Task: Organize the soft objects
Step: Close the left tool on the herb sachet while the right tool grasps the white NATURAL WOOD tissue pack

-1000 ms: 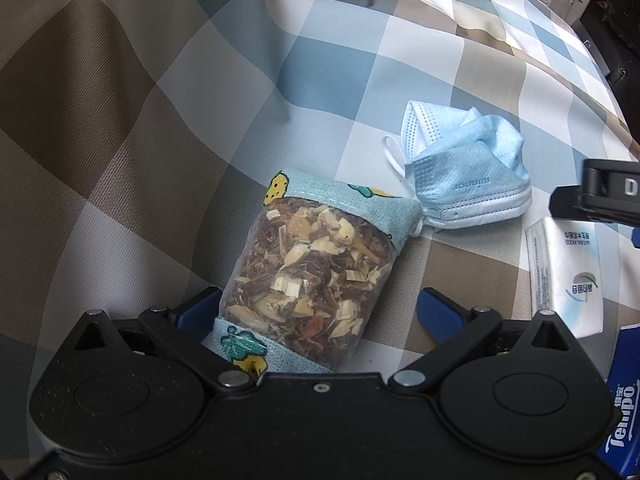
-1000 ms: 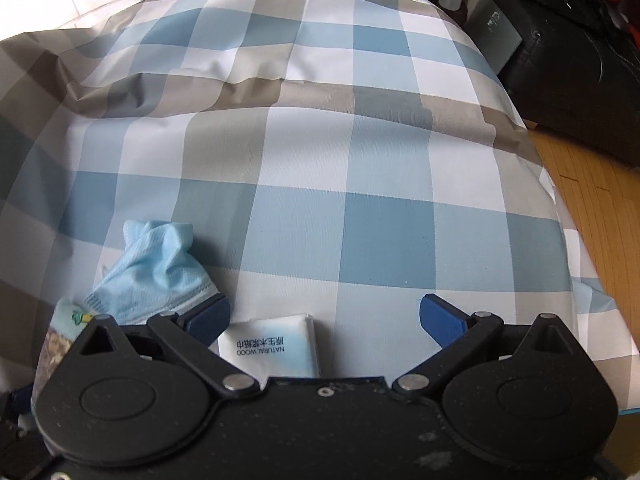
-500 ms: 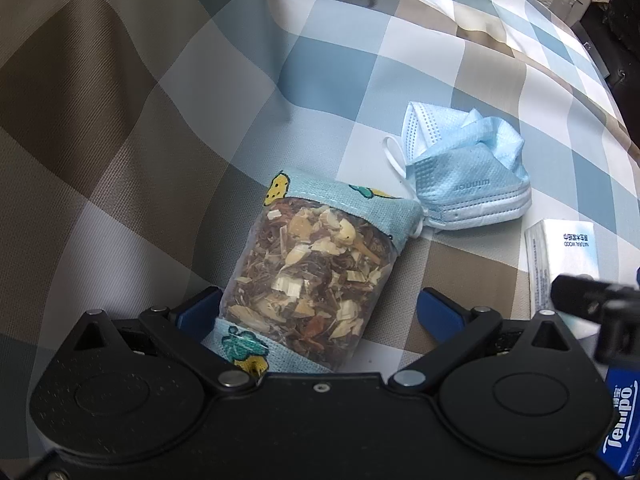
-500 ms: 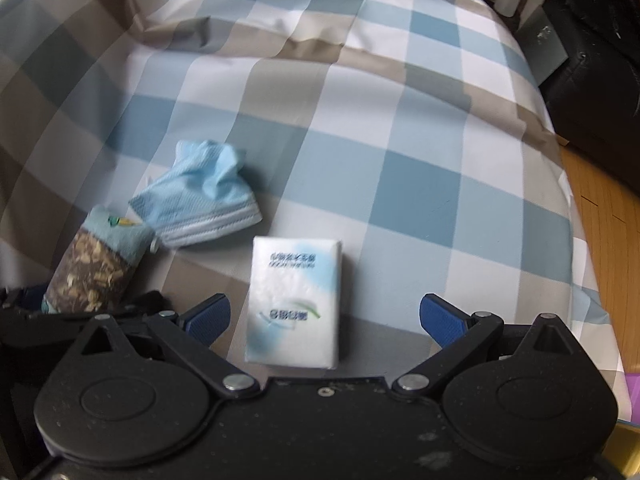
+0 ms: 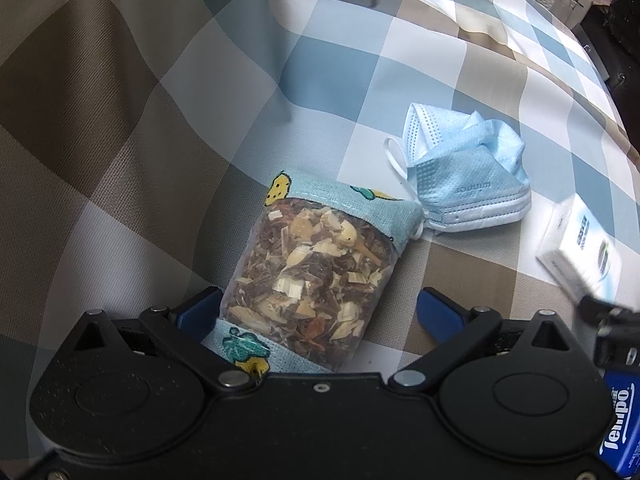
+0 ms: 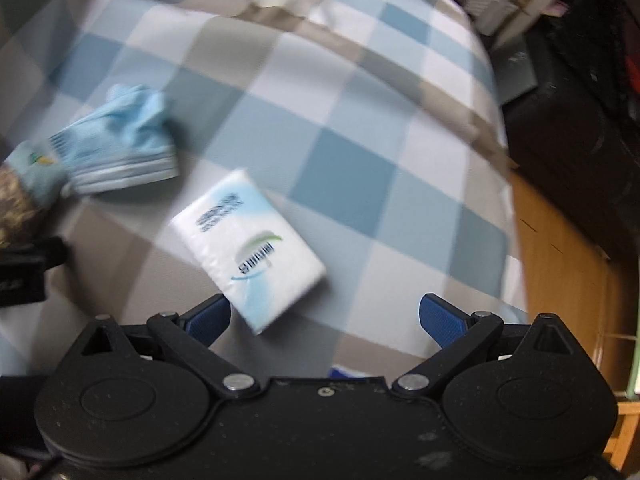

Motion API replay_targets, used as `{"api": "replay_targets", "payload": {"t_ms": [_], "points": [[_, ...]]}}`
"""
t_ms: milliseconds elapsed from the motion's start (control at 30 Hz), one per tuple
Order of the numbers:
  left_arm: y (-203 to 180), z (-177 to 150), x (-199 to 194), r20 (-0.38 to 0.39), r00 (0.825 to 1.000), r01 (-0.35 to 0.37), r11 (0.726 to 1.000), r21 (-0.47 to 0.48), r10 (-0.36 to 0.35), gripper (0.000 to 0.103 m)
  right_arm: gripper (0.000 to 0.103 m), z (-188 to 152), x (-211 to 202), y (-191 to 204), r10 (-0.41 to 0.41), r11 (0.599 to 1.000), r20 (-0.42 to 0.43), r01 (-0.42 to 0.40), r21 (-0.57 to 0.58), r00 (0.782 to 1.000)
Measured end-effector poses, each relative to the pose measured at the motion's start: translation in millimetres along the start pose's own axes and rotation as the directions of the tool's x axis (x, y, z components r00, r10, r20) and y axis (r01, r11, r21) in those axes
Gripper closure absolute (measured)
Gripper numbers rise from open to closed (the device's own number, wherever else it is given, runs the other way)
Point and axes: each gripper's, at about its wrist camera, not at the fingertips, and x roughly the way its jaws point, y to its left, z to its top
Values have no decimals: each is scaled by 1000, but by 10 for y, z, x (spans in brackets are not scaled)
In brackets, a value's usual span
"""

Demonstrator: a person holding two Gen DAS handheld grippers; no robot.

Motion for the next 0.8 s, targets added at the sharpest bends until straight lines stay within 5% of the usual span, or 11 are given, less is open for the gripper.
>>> {"api": "replay_targets", "payload": {"t_ms": [333, 633, 733, 800], "points": [[0, 4, 1, -2, 1000, 2, 1000, 1, -2, 4, 2, 205, -132, -155, 186, 933, 74, -199, 300, 980], [15, 10, -3, 1, 1000, 9, 1000, -9, -9, 6, 4, 328, 183, 77, 168, 940, 29, -169, 298, 985], [40, 0, -54, 27, 1000, -15, 1000, -28, 15, 25, 29, 289, 255, 59, 191, 934, 15, -187, 303, 981], [53, 6, -90, 52, 998, -21, 999, -28, 22, 45, 29, 260, 234, 35, 196, 931, 26, -194, 308, 980]]}}
